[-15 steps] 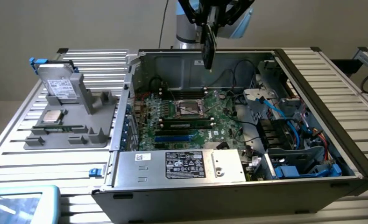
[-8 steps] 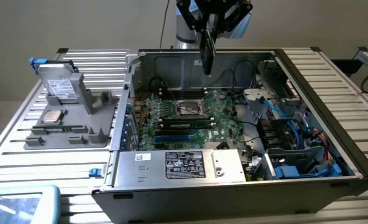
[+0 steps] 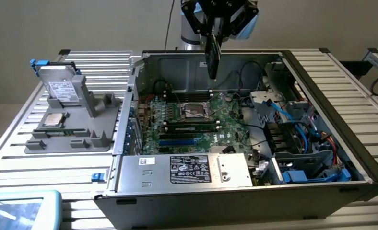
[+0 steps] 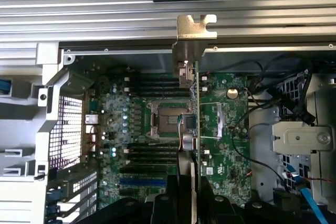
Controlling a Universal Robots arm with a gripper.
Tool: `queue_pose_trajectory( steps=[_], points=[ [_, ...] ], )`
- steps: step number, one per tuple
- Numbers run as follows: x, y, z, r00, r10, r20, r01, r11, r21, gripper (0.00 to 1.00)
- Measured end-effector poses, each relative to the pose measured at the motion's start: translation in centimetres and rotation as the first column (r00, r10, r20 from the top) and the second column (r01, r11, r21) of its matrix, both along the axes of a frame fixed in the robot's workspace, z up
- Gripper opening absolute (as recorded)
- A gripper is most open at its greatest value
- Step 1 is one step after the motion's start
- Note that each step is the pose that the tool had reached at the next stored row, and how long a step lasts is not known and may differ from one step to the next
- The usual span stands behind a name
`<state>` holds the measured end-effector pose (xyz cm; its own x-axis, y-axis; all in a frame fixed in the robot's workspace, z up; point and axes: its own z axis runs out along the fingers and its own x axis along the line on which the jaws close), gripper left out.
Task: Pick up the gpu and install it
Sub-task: 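Insert the gpu into the slot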
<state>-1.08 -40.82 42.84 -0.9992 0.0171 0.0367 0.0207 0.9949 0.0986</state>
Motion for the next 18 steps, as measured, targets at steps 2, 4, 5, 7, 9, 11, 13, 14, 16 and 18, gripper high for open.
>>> queue_pose_trajectory(
  steps=[2,4,5,7,9,11,13,14,16,18],
  points=[
    [0.00,0.00,-0.03,0.9998,0.018,0.0002,-0.018,0.9998,0.0003,0.27],
    [0.00,0.00,-0.04,0.9986,0.054,0.0001,-0.054,0.9986,0.0011,0.27],
    [0.00,0.00,-0.04,0.9974,0.071,0.0001,-0.071,0.9974,0.0018,0.27],
    [0.00,0.00,-0.05,0.9941,0.108,0.0002,-0.108,0.9941,0.0034,0.27],
    [0.00,0.00,-0.06,0.9896,0.144,0.0005,-0.144,0.9895,0.0055,0.27],
    [0.00,0.00,-0.07,0.9837,0.180,0.0010,-0.180,0.9837,0.0084,0.27],
    [0.00,0.00,-0.09,0.9764,0.216,0.0021,-0.216,0.9763,0.0137,0.27],
    [0.00,0.00,-0.09,0.9724,0.233,0.0027,-0.233,0.9722,0.0164,0.27],
    [0.00,0.00,-0.09,0.9633,0.268,0.0040,-0.268,0.9631,0.0216,0.27],
    [0.00,0.00,-0.09,0.9530,0.303,0.0057,-0.303,0.9527,0.0271,0.27]
  ],
)
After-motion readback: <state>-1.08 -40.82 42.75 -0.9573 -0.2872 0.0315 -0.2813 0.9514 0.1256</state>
